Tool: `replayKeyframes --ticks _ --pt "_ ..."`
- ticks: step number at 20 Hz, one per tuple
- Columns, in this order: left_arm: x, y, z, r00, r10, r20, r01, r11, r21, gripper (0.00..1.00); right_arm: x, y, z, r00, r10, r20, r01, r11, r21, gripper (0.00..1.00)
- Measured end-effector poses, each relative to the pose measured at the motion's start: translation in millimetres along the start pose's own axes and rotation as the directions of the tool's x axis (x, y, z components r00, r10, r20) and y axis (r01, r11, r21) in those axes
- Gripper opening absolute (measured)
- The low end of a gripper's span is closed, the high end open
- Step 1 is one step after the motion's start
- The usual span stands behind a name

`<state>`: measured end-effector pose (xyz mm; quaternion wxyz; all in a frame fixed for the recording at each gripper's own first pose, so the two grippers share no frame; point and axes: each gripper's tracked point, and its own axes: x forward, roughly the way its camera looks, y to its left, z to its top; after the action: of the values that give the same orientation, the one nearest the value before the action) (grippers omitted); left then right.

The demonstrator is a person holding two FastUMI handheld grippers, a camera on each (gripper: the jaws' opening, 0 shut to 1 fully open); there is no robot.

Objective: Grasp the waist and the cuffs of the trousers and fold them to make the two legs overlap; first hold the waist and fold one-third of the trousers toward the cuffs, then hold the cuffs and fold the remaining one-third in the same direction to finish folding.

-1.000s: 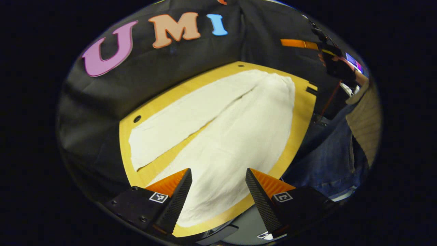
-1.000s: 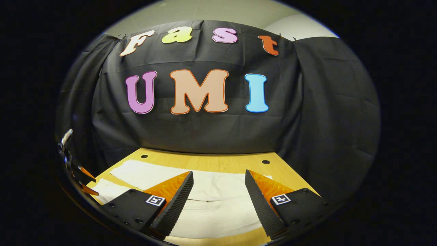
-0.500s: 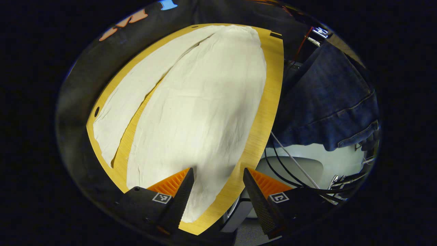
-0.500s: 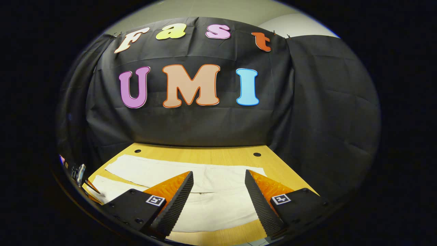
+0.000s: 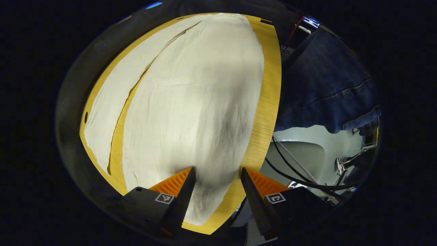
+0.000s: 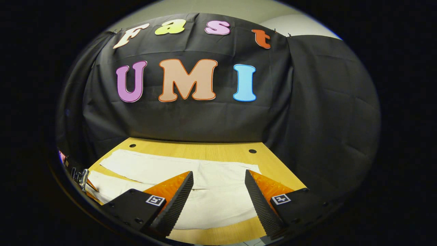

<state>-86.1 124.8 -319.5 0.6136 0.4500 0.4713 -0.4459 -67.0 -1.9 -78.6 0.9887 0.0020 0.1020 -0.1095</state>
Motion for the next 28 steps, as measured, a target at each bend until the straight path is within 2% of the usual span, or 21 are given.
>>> replayKeyframes --ticks 7,11,13,15,17,20,23,24,25,28 --pt "1.3 0.8 -2.2 0.998 -0.035 -0.044 0.035 0.999 0.001 0.78 17.4 -4.5 -3.6 1.0 0.015 -0.025 -0.015 1.0 -0.026 0.97" --pt "1.6 4.3 -1.1 0.997 -0.03 -0.068 0.029 1.0 -0.011 0.65 24.4 1.2 -9.8 0.996 0.069 -0.057 -0.074 0.995 -0.074 0.98" --pt "2.4 7.1 1.9 0.997 -0.02 -0.077 0.018 0.999 -0.032 0.55 28.2 6.0 -12.0 0.991 0.11 -0.073 -0.117 0.987 -0.108 0.98" --pt "4.6 7.4 1.1 0.997 -0.008 -0.083 0.003 0.999 -0.053 0.28 32.9 10.6 -16.1 0.982 0.16 -0.096 -0.172 0.976 -0.136 0.98" --pt "5.3 9.3 1.6 0.995 -0.011 -0.098 0.006 0.998 -0.055 0.25 37.0 15.7 -24.2 0.967 0.218 -0.131 -0.239 0.957 -0.165 0.97" --pt "5.6 10.5 0.2 0.993 -0.013 -0.117 0.003 0.997 -0.082 0.24 39.9 15.9 -45.3 0.928 0.303 -0.218 -0.351 0.907 -0.232 0.98" --pt "4.9 16.7 2.1 0.99 -0.002 -0.14 -0.011 0.996 -0.086 0.12 50.5 1.7 -68.3 0.883 0.346 -0.317 -0.445 0.833 -0.33 0.96" --pt "3.7 17.4 1.7 0.989 -0.005 -0.147 -0.009 0.996 -0.093 0.05 50.7 -5.3 -78.2 0.862 0.359 -0.358 -0.481 0.804 -0.35 0.97" --pt "5.1 17.2 1.3 0.989 -0.007 -0.149 -0.007 0.995 -0.097 0.01 51.1 -11.8 -88.8 0.84 0.368 -0.398 -0.515 0.772 -0.373 0.97" --pt "5.6 17.4 1.7 0.989 -0.013 -0.149 0.0 0.996 -0.092 0.0 55.1 -48.6 -124.5 0.771 0.344 -0.537 -0.606 0.657 -0.448 0.97"
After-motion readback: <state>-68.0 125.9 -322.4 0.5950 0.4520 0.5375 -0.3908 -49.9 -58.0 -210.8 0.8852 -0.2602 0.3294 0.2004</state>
